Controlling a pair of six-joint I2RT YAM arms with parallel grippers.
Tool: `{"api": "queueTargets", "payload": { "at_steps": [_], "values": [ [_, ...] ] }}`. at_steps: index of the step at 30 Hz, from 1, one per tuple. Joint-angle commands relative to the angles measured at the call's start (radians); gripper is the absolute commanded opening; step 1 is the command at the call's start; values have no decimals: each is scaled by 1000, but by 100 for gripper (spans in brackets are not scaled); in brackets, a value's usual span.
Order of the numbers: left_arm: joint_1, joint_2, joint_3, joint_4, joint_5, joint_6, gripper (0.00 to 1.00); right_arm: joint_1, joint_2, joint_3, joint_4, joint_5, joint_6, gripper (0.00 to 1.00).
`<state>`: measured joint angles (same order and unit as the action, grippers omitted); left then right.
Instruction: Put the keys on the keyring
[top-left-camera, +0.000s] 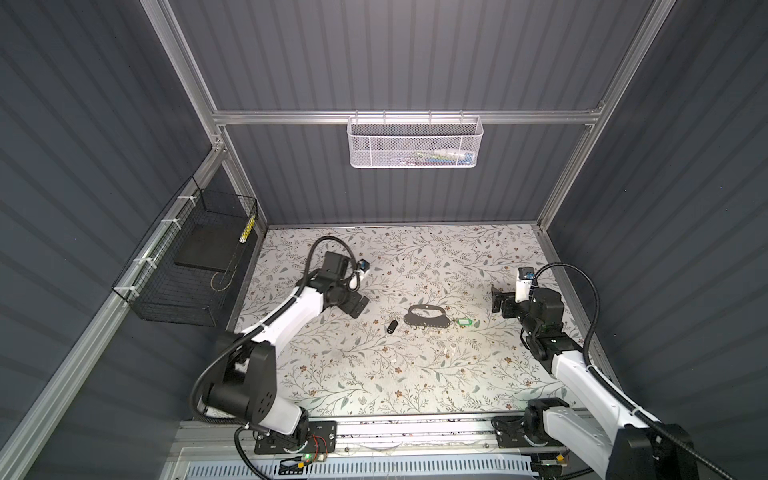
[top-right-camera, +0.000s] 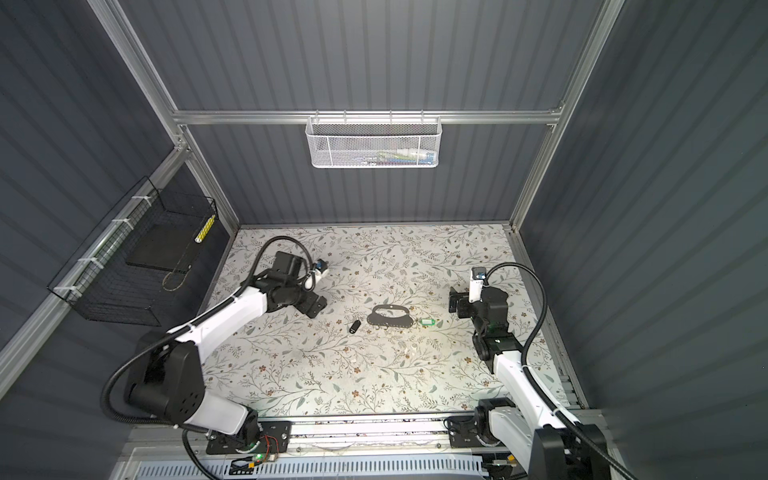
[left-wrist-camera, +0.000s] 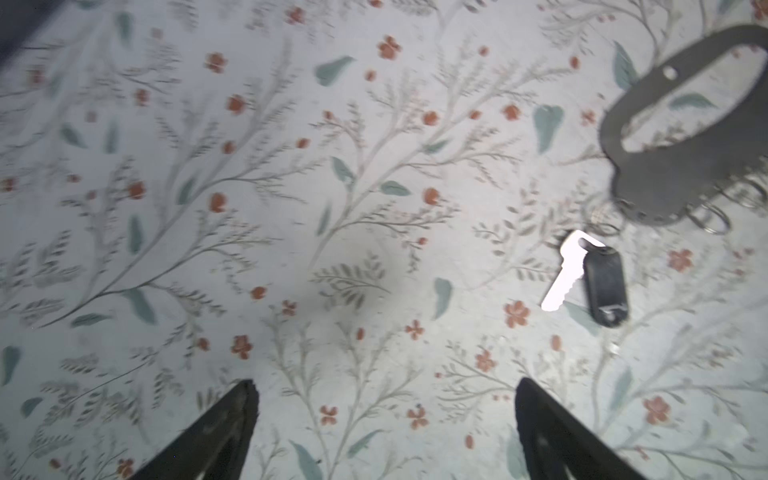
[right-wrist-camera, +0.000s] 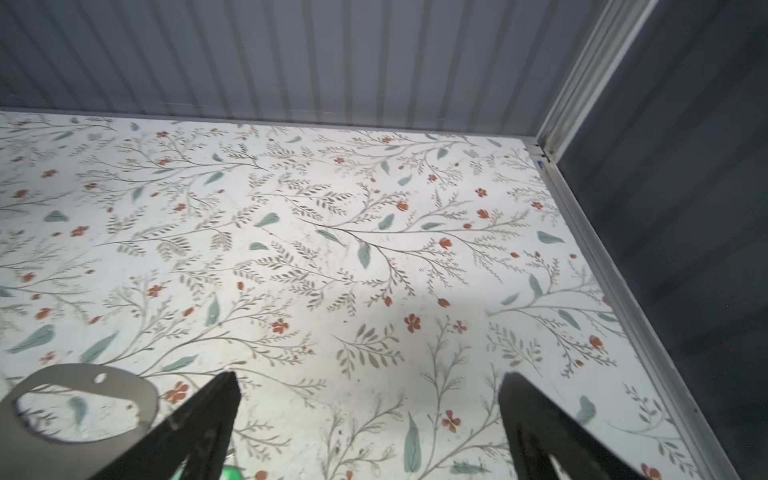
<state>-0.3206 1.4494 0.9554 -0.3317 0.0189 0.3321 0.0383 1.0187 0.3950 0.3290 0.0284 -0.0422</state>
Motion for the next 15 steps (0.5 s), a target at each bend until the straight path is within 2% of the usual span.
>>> {"api": "queueTargets", "payload": {
  "at_steps": [1,5,9,12,13,14,15],
  "values": [
    [63,-44,-161,397,-43,-146,100,-62,67,-67,301,2,13,99],
    [155,-27,-352,760,-135,-202,100,-174,187,-121,480,-121,113,99],
    [207,66,-452,1031,-117,-229,100,-179,323,-189,753,-238,109,99],
    [243,146,-476,1125,-67,-251,100,-175,487,-192,957,-328,92,99],
    [254,170,-492,1173,-46,-257,100,-176,458,-178,894,-302,94,99],
    [268,199,-505,1221,-28,-268,100,-175,409,-149,752,-247,101,99],
    [279,227,-512,1262,-12,-271,100,-174,411,-130,706,-198,118,99]
  ]
}}
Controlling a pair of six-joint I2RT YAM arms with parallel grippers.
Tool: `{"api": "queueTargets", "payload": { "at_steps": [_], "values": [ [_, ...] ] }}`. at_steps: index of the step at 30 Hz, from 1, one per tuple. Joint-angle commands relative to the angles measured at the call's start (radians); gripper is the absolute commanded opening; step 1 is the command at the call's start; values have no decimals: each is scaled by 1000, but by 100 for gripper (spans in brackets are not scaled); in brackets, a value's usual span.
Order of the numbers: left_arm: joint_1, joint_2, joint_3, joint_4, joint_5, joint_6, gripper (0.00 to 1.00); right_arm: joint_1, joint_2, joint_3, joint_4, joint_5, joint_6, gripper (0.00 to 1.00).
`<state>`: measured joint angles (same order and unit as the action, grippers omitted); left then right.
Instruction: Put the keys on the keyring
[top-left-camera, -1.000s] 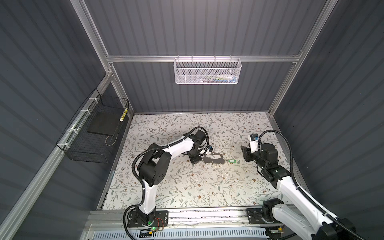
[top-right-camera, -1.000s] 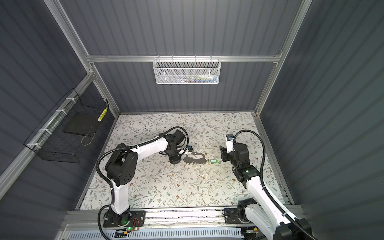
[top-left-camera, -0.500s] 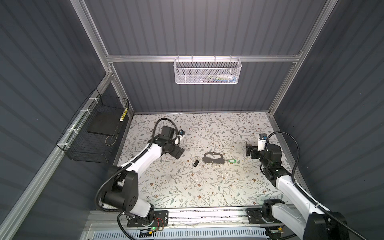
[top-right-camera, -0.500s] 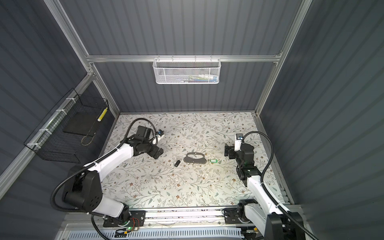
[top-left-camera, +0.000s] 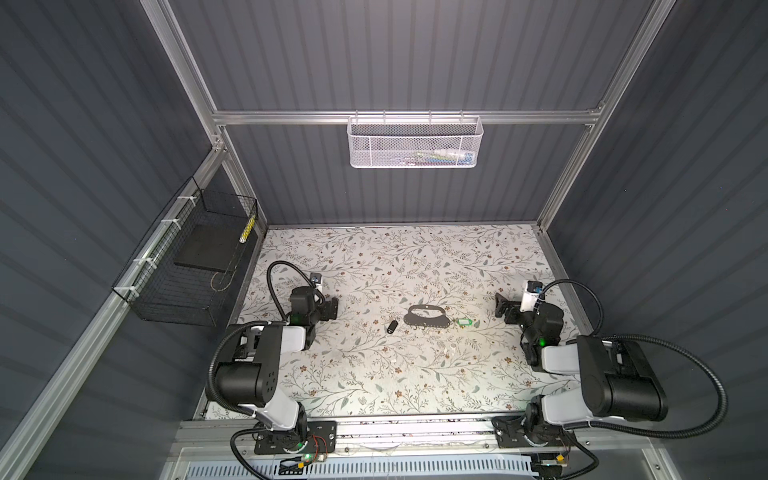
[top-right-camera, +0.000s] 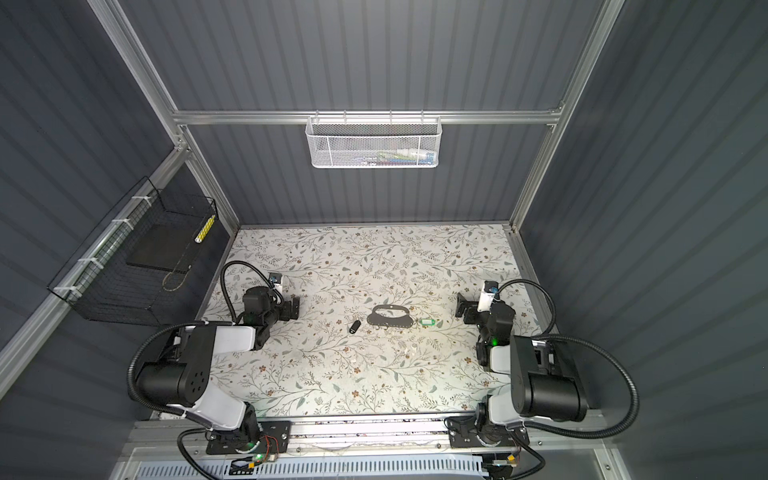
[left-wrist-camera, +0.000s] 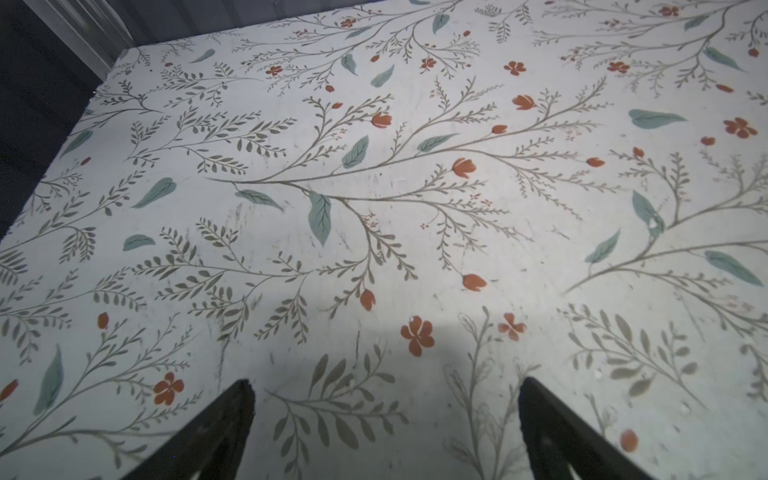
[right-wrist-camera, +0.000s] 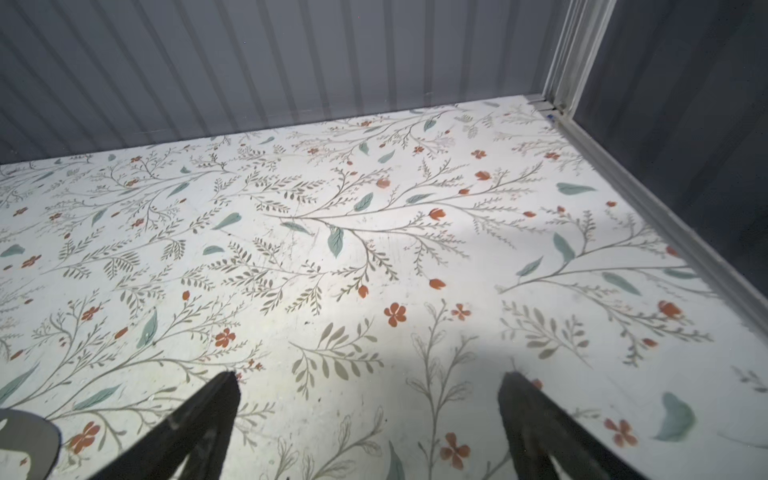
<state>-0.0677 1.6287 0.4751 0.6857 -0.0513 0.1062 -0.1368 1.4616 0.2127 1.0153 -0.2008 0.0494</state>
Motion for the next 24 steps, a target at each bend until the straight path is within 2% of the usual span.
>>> {"api": "queueTargets", "payload": {
  "at_steps": [1,2,4,6,9,11,24],
  "values": [
    [32,69,-32,258,67,-48,100,0,1,51,76,54,42,99],
    [38,87,-27,281,73,-57,100,0,8,42,116,62,50,99],
    [40,76,-2,198,70,-57,100,2,-27,28,80,36,32,99],
    [40,92,-6,243,70,-61,100,3,6,44,108,5,27,99],
    [40,87,-2,217,69,-61,100,5,-13,114,-60,-44,0,99],
    [40,89,-3,225,69,-62,100,17,3,105,-20,-30,-3,99],
    [40,86,-6,227,68,-61,100,34,-5,103,-25,-14,-22,99]
  ]
}}
